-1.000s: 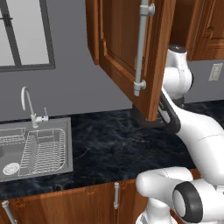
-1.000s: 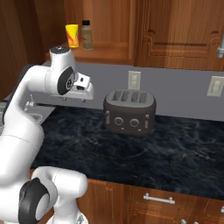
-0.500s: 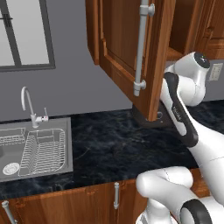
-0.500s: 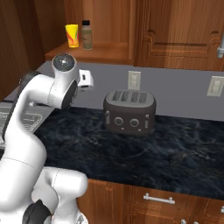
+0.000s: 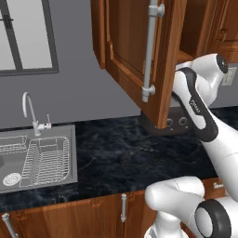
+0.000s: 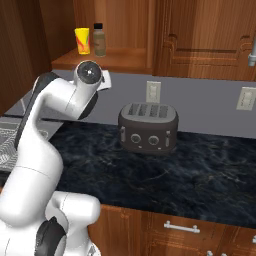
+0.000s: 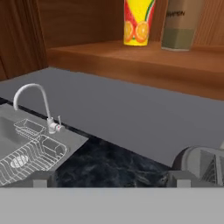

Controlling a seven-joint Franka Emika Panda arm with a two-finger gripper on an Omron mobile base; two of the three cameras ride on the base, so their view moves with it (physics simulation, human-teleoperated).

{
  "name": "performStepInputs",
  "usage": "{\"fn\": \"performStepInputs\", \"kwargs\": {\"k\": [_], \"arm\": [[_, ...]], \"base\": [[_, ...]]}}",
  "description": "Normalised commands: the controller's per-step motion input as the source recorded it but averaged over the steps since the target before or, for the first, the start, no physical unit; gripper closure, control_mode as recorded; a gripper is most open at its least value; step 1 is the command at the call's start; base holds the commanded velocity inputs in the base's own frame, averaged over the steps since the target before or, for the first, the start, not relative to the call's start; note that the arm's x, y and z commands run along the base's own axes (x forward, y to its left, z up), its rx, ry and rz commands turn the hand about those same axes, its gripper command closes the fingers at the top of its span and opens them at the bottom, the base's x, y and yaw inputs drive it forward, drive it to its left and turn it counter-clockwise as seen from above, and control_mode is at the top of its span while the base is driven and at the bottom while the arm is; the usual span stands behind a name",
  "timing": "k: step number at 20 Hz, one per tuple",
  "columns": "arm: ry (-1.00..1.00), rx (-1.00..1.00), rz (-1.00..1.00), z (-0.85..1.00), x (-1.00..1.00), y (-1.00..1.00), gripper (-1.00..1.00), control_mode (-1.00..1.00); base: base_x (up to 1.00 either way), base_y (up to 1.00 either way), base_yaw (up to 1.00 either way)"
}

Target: Take the cinnamon bottle from the cabinet and place it on the dining table, next to the plate with the cupcake. Then take the chocolate from the dining counter and place it on the cupcake plate.

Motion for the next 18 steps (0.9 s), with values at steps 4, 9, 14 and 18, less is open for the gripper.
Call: {"fn": "performStepInputs", "kwargs": {"k": [4, 9, 14, 18], "arm": [[-0.07, 0.0, 0.0, 0.38, 0.45, 0.0, -1.0, -1.0], [-0.01, 0.0, -0.07, 0.43, 0.41, 0.0, -1.0, -1.0], [-0.02, 0.0, -0.08, 0.47, 0.28, 0.03, -1.0, -1.0], [0.0, 0.0, -0.08, 0.48, 0.25, 0.0, -1.0, -1.0]], "base": [[0.0, 0.0, 0.0], [0.0, 0.0, 0.0], [0.0, 0.0, 0.0], [0.0, 0.0, 0.0]]}}
